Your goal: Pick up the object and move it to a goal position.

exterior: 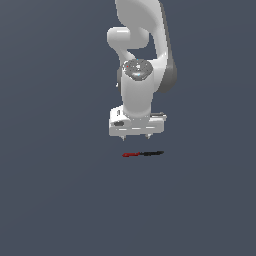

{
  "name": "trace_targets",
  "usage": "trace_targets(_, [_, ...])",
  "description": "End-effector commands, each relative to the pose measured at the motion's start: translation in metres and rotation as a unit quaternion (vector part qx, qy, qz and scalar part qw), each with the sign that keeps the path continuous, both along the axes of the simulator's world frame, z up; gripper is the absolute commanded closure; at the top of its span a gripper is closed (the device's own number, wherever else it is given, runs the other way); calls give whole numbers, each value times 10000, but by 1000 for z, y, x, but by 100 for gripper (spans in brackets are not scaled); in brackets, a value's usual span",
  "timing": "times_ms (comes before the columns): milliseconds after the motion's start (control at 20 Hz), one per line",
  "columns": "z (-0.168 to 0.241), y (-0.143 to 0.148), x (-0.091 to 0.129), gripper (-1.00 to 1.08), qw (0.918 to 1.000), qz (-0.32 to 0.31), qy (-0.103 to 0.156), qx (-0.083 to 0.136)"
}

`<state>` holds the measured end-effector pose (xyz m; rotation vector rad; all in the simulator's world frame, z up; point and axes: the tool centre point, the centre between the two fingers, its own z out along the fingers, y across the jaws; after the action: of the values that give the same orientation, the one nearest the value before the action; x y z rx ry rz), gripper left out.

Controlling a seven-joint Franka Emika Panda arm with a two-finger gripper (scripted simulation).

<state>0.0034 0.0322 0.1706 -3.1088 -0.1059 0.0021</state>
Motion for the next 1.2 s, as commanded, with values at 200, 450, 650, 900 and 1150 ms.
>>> trace_targets(200, [0,6,2,-92,10000,11,-4,56])
trace_targets(450, [0,19,6,-92,9999,-3,-9,168])
trace_targets(650, [0,18,6,-92,9999,13,-9,159])
trace_targets(900, [-3,19,6,-92,9997,205,-14,143])
trace_targets(1150, [-9,19,6,-92,9982,583,-21,107])
